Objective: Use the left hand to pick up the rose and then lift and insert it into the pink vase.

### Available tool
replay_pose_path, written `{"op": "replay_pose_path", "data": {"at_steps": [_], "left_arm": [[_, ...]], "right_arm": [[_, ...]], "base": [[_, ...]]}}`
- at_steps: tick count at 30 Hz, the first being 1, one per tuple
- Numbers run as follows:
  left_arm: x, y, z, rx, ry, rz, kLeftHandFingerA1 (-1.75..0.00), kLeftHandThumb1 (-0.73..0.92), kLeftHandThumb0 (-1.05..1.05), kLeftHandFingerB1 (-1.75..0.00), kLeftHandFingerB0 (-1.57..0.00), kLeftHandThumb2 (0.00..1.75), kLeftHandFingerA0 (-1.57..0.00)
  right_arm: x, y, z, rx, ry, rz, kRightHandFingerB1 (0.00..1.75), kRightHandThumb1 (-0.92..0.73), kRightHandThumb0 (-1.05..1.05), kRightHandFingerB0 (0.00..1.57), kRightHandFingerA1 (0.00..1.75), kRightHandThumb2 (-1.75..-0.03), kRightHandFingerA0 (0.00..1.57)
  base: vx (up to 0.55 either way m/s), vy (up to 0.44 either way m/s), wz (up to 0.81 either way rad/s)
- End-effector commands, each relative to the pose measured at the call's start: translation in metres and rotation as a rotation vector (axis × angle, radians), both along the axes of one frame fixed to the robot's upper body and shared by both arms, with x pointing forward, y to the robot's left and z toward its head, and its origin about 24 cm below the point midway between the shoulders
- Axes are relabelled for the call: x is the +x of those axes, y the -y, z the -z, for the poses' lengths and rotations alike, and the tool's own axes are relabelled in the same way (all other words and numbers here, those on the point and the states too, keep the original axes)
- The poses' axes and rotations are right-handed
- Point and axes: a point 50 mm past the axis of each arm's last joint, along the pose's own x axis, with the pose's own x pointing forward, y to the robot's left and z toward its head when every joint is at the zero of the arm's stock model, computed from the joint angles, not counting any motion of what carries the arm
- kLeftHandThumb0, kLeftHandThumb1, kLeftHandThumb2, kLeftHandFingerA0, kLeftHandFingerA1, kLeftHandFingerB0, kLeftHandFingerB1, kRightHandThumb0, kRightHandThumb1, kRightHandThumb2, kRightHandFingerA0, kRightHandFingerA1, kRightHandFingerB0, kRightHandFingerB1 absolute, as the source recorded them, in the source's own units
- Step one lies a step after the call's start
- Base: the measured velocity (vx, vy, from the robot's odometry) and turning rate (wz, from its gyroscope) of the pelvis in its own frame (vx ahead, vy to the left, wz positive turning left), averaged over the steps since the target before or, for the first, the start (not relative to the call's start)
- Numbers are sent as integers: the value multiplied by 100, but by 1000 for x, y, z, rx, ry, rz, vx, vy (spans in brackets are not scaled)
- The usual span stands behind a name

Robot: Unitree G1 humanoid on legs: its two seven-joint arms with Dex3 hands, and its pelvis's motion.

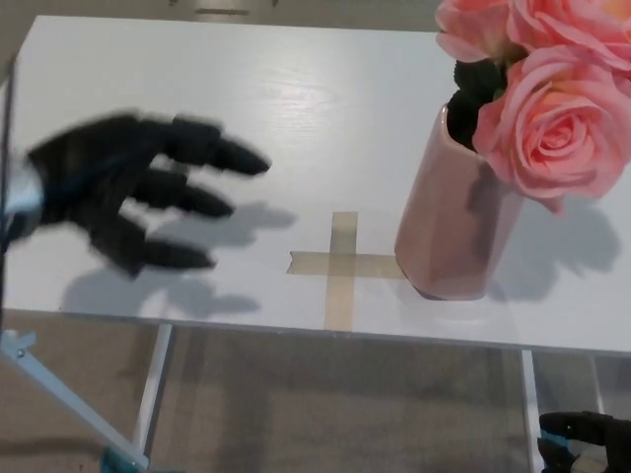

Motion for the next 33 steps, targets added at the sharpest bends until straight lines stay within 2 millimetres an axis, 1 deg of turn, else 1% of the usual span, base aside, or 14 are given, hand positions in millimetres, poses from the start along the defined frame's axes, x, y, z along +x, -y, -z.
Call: {"op": "replay_pose_path", "data": {"at_steps": [1, 3, 4, 8, 11, 13, 16, 21, 22, 27, 28, 31, 32, 33], "left_arm": [[-143, -61, 34, -300, 112, -146, -54, 37, -44, -46, -33, 75, -45], [-153, -64, 39, -312, 95, -162, -54, 37, -44, -46, -33, 75, -45], [-170, -70, 50, -329, 46, -202, -41, 50, -40, -36, -43, 55, -50], [-185, -73, 61, -340, 4, -241, -41, 50, -40, -36, -43, 55, -50], [-198, -84, 100, -357, -131, -351, -41, 50, -40, -36, -44, 55, -50], [-200, -84, 104, -354, -144, -362, -41, 50, -40, -36, -44, 55, -50], [-203, -97, 165, -238, -292, -560, -40, 53, -41, -34, -36, 56, -51], [-187, -104, 218, -33, -399, -758, -46, 46, -49, -42, -33, 70, -41], [-187, -103, 224, -5, -427, -773, -37, 54, -43, -33, -36, 56, -43], [-150, -104, 234, 93, -531, -803, -33, 56, -47, -31, -28, 57, -27], [-139, -103, 236, 94, -519, -827, -51, 38, -26, -50, -11, 93, -11], [-118, -100, 241, 88, -490, -905, -51, 38, -26, -50, -11, 93, -11], [-112, -95, 246, 67, -466, -962, -33, 56, -46, -32, -30, 57, -27], [-109, -93, 248, 59, -457, -986, -33, 56, -46, -32, -30, 57, -27]], "right_arm": [[-49, 7, 27, 6, -72, 164, 44, -66, -33, 55, 50, -59, 66], [-51, 8, 28, 6, -75, 165, 44, -66, -33, 55, 50, -59, 66], [-54, 7, 31, 5, -86, 166, 44, -67, -32, 56, 50, -59, 66], [-58, 7, 32, 7, -96, 169, 44, -67, -32, 56, 50, -59, 66], [-68, 8, 37, 6, -125, 151, 44, -67, -31, 54, 49, -59, 64], [-70, 8, 38, 6, -129, 151, 44, -67, -31, 54, 49, -59, 64], [-78, 7, 41, 0, -155, 144, 44, -67, -31, 53, 50, -59, 66], [-73, 6, 40, 10, -140, 149, 43, -67, -32, 52, 49, -59, 65], [-78, 7, 41, 12, -145, 155, 43, -67, -32, 52, 49, -59, 65], [-74, 6, 40, 24, -136, 160, 43, -67, -32, 53, 50, -59, 65], [-71, 6, 39, 27, -129, 158, 43, -67, -32, 54, 49, -59, 64], [-65, 4, 36, 32, -117, 153, 44, -66, -32, 54, 49, -59, 64], [-61, 4, 35, 34, -106, 155, 44, -66, -32, 54, 49, -59, 63], [-59, 4, 34, 35, -102, 156, 44, -66, -32, 54, 49, -59, 63]], "base": [[0, 0, 0], [0, 0, 0], [0, 0, 0], [0, 0, 0], [0, 0, 0], [0, 0, 0], [0, 0, 0], [0, 0, 0], [0, 0, 0], [0, 0, 0], [0, 0, 0], [0, 0, 0], [0, 0, 0], [0, 0, 0]]}}
